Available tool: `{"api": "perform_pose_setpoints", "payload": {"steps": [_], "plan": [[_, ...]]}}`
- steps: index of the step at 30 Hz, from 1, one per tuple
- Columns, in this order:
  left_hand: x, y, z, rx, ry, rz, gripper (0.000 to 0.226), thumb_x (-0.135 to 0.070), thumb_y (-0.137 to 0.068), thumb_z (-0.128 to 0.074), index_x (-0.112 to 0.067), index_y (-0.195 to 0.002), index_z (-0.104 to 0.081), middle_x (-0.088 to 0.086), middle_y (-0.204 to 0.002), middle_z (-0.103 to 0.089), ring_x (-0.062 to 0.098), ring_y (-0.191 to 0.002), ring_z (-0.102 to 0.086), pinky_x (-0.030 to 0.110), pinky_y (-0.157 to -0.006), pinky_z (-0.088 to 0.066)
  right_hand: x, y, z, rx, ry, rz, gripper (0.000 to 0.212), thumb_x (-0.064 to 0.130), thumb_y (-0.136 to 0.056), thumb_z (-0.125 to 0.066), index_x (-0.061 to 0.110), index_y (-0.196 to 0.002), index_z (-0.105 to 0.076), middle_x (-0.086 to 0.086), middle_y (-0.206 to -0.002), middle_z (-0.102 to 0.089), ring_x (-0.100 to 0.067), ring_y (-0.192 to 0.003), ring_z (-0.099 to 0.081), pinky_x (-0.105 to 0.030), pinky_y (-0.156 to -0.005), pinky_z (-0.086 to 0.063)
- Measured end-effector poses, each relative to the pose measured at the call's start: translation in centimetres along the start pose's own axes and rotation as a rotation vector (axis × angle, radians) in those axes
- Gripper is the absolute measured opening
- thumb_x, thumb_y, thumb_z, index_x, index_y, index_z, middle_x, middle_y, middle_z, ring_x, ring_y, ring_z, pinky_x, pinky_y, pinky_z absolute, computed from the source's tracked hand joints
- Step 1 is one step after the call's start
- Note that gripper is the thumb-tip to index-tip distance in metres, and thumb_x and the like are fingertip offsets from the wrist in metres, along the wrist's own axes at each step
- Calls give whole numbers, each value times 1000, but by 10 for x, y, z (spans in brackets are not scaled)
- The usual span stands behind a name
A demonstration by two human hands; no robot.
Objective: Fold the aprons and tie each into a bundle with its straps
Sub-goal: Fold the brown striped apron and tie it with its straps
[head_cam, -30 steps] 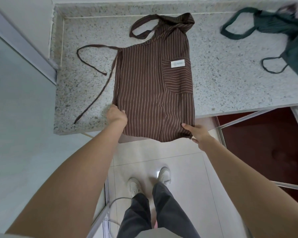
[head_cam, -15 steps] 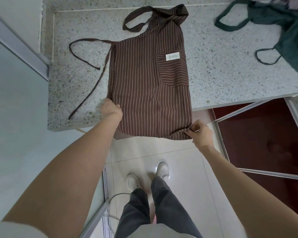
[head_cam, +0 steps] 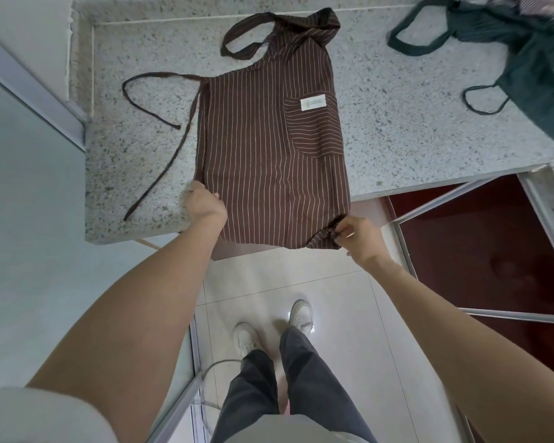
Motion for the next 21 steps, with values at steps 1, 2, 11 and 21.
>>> {"api": "perform_pose_setpoints", "payload": {"steps": [1, 2, 11, 21], "plan": [[0, 0, 0, -1, -3, 1, 36, -3, -97, -41, 4, -132, -38, 17, -131, -50, 27, -121, -46, 30, -96, -34, 2, 0, 5, -61, 72, 24, 15, -5, -80, -57, 10, -85, -57, -9, -83, -59, -27, -69, -56, -37, -61, -48], [-1, 0, 0, -1, -6, 2, 36, -3, -97, -41, 4, -132, -38, 17, -131, -50, 27, -121, -46, 31, -96, -34, 4, 2, 9, -135, 125, 31, 18, -7, -80, -52, 10, -83, -50, -11, -87, -55, -29, -69, -54, -35, -58, -41], [4, -5, 2, 84, 33, -22, 40, -14, -100, -42, 2, -136, -37, 19, -138, -44, 31, -125, -44, 35, -100, -36, -19, 4, 1, -41, -117, -136, 26, -8, -79, -52, 13, -64, -48, -5, -76, -48, -17, -76, -41, -23, -58, -33], [13, -7, 18, 82, 307, 21, 40, -27, -99, -45, 2, -125, -50, 16, -119, -59, 31, -107, -57, 32, -82, -43, -13, 2, -6, -44, -539, -377, 21, -2, -75, -43, 15, -70, -55, -4, -73, -54, -20, -74, -50, -28, -67, -42]]}}
Point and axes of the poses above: each hand's wrist, its own y-axis away from the middle knuckle, its own z-axis out of the back of the hand, x = y × z, the point moved 6 cm from there along -y, towards the middle knuckle
